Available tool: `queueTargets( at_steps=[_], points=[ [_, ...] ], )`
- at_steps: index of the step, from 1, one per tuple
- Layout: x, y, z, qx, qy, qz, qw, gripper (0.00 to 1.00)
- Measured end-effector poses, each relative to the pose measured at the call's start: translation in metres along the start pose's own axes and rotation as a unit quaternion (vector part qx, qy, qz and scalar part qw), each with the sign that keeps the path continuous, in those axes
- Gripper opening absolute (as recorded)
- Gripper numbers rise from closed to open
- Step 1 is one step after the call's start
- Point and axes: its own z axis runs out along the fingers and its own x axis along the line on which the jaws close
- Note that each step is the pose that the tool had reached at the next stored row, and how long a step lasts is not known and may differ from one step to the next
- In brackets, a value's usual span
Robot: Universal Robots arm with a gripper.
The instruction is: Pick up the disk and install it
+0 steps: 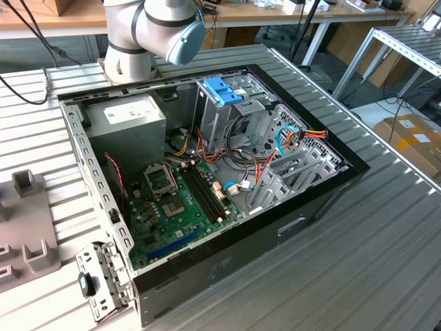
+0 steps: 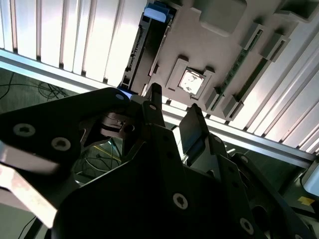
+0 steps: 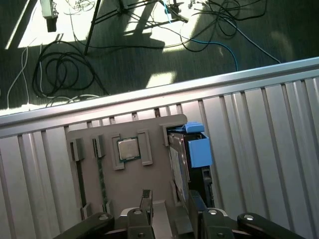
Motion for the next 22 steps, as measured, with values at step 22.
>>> queueTargets(
  at_steps=[22],
  points=[
    [-0.0029,0.0005,0.0015,-0.0006,0.0007,-0.018,0.99983,0.42]
  ],
)
